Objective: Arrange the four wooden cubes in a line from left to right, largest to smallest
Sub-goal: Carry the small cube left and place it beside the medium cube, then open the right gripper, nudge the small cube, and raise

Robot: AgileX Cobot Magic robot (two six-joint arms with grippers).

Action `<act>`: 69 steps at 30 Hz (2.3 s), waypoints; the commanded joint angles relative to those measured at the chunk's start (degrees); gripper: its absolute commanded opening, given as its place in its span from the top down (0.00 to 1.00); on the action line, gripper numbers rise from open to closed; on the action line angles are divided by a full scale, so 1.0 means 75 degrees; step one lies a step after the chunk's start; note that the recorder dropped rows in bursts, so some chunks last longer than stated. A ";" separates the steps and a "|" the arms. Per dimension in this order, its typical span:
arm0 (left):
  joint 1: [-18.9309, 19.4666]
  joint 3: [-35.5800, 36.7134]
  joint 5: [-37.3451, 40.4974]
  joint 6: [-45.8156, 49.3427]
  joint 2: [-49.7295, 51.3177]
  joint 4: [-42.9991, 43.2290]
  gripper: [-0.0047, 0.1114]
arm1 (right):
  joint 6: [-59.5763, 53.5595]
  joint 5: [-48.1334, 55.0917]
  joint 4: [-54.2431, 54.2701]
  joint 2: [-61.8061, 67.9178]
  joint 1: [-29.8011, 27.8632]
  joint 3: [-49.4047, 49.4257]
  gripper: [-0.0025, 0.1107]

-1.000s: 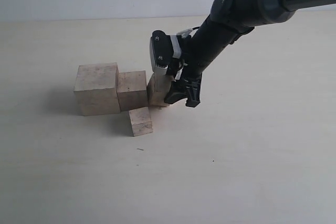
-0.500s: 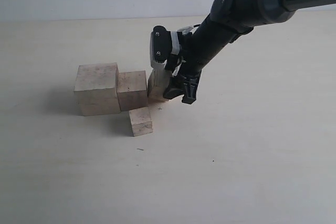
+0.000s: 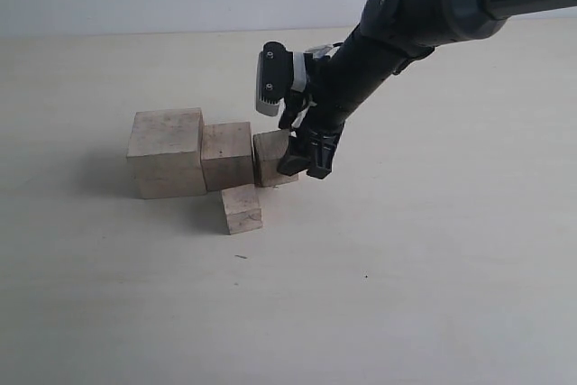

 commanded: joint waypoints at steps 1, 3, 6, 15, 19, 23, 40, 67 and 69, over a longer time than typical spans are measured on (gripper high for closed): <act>-0.0053 0.0004 -0.0091 -0.0018 -0.0043 0.0001 0.96 | 0.0441 0.0021 0.0088 -0.0095 0.0008 -0.0045 0.38; -0.0053 0.0004 -0.0091 -0.0018 -0.0043 0.0001 0.96 | 0.0696 0.0021 0.0037 -0.0208 0.0008 -0.0045 0.38; -0.0053 0.0004 -0.0091 -0.0018 -0.0043 0.0001 0.96 | 0.1188 0.0021 0.0037 -0.0400 0.0008 -0.0045 0.38; -0.0053 0.0004 -0.0091 -0.0018 -0.0043 0.0001 0.96 | 0.2671 -0.0045 -0.0864 -0.0517 0.0008 -0.0045 0.38; -0.0053 0.0004 -0.0091 -0.0018 -0.0043 0.0001 0.96 | 0.3924 0.0049 -0.1853 -0.0560 0.0008 -0.0045 0.38; -0.0053 0.0004 -0.0091 -0.0018 -0.0043 0.0001 0.96 | 0.5130 0.0123 -0.2143 -0.0639 0.0008 -0.0045 0.38; -0.0053 0.0004 -0.0091 -0.0018 -0.0043 0.0001 0.96 | 0.7054 0.0580 -0.3578 -0.0823 0.0008 -0.0015 0.38; -0.0053 0.0004 -0.0091 -0.0018 -0.0043 0.0001 0.96 | 0.7178 0.0074 -0.1913 -0.0165 0.0008 -0.0015 0.38; -0.0053 0.0004 -0.0091 -0.0018 -0.0043 0.0001 0.96 | 0.7178 0.0074 -0.1738 -0.0165 0.0008 -0.0015 0.38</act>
